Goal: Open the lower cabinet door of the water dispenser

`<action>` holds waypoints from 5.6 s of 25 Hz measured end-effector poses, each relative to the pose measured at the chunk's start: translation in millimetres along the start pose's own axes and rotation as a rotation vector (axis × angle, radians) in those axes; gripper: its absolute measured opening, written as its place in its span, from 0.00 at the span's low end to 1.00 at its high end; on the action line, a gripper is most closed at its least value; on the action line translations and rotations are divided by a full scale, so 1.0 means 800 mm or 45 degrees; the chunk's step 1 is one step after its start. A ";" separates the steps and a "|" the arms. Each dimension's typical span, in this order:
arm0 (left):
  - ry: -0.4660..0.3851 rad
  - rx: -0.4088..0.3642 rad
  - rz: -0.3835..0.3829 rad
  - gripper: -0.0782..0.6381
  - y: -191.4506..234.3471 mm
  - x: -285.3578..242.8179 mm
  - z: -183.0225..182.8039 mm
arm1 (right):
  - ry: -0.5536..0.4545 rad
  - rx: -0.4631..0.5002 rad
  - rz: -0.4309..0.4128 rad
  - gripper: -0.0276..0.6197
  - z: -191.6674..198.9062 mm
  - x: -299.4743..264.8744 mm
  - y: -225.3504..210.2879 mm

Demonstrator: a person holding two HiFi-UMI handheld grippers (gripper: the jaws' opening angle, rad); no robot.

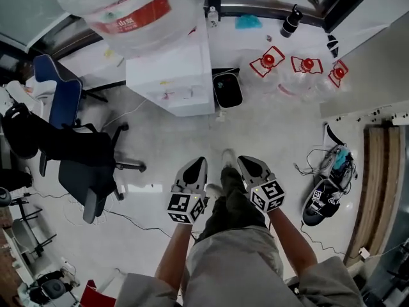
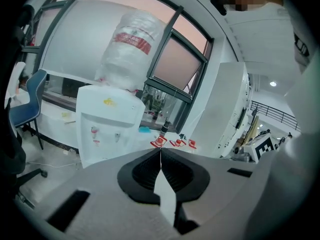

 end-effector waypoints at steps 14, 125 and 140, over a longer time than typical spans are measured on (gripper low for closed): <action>0.072 -0.029 -0.085 0.13 0.070 -0.114 0.014 | -0.023 -0.031 -0.103 0.06 0.016 -0.122 -0.087; 0.519 -0.179 -0.048 0.12 0.297 -0.230 0.274 | 0.332 0.218 0.298 0.26 0.339 -0.465 -0.203; 0.887 -0.948 0.326 0.20 0.294 -0.313 0.297 | 0.351 -0.117 0.253 0.09 0.329 -0.351 -0.221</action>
Point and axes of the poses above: the fingertips, and each gripper's own axes: x backward along the fingers, y to its left, z out of its underside, the point moved 1 cm from there along x, backward along the fingers, and after that the axes turned 1 degree about z, right-handed, at the moved point
